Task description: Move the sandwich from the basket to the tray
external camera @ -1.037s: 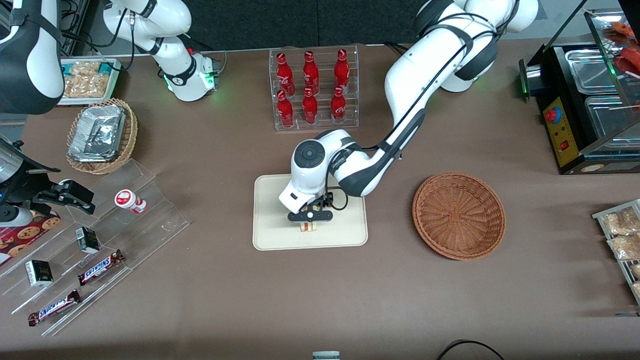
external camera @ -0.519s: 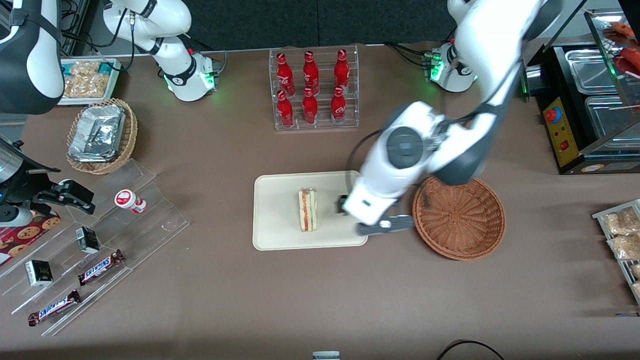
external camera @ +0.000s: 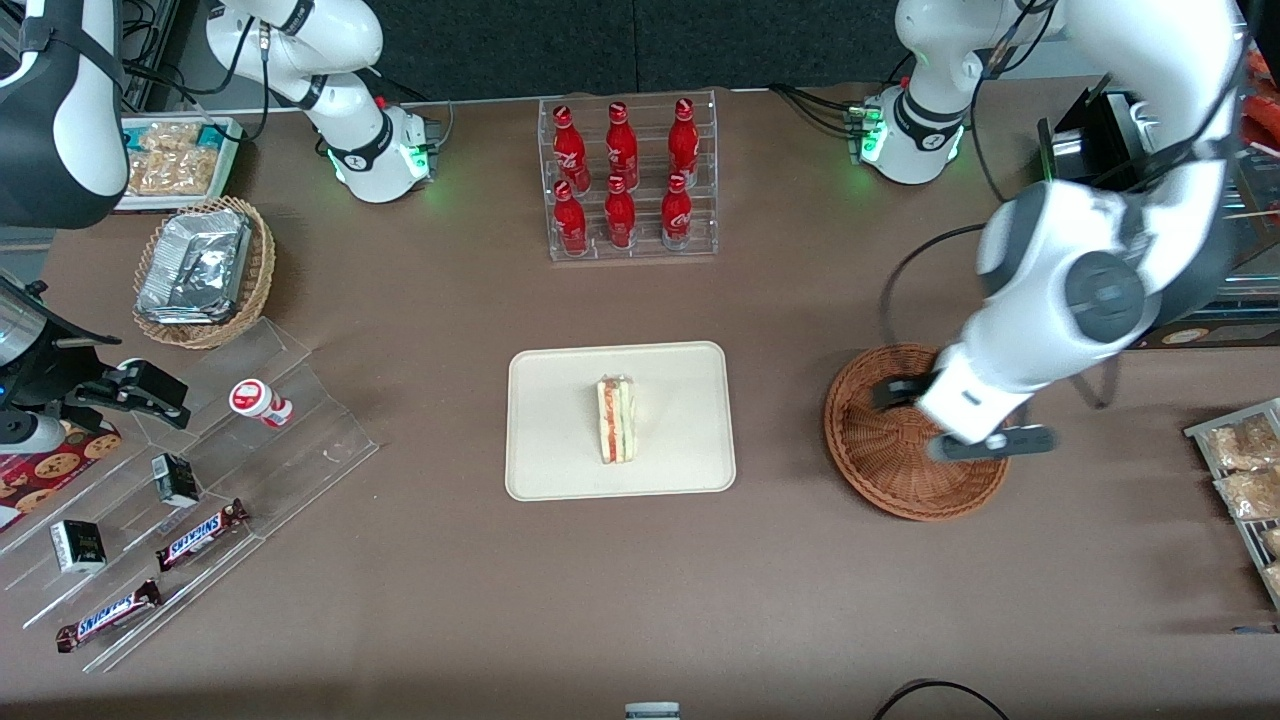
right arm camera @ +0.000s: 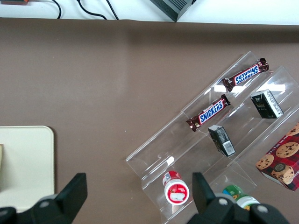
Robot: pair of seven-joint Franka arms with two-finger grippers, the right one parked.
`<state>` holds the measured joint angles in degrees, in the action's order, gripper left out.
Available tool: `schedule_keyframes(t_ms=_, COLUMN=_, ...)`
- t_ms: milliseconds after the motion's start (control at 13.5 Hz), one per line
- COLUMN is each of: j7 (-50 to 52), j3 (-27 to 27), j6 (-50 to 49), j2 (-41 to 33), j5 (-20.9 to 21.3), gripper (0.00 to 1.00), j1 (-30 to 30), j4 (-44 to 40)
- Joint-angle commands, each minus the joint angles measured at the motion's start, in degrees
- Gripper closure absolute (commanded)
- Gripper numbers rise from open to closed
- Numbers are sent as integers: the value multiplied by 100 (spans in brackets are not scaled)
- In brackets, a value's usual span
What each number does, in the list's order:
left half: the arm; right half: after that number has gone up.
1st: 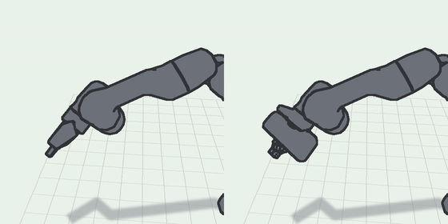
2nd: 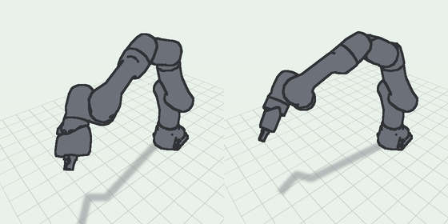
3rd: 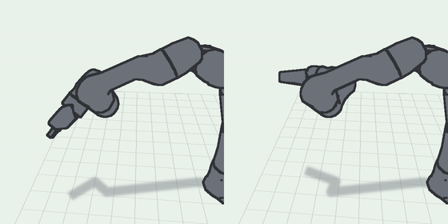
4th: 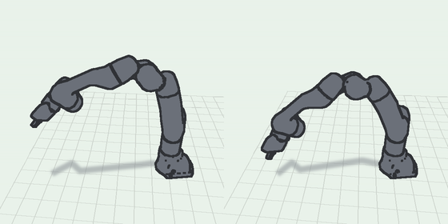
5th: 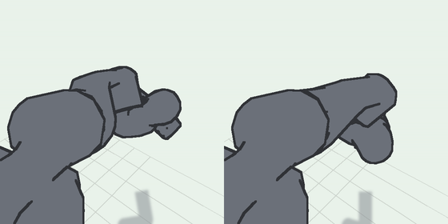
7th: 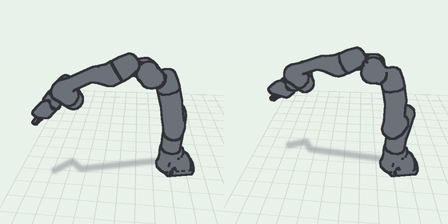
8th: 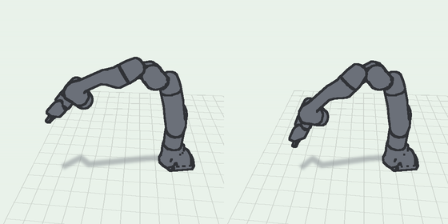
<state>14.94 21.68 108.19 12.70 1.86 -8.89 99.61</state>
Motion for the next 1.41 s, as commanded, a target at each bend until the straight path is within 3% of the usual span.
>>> schedule_keyframes(t_ms=0, j7=-1061, j3=46, j6=-286, j2=-917, j5=-309, gripper=1, j1=-735, j4=595)
schedule_keyframes(t_ms=148, j7=-1169, j3=-6, j6=-840, j2=-1260, j5=-301, gripper=0, j1=-790, j4=316)
schedule_keyframes(t_ms=370, j7=-1169, j3=-15, j6=-1939, j2=-1235, j5=-274, gripper=0, j1=-798, j4=-738)
schedule_keyframes(t_ms=1185, j7=-1161, j3=-15, j6=-2284, j2=-1323, j5=-230, gripper=0, j1=-702, j4=-1128)
schedule_keyframes(t_ms=1333, j7=-1126, j3=-311, j6=-2320, j2=-1305, j5=-178, gripper=0, j1=-300, j4=-1128)
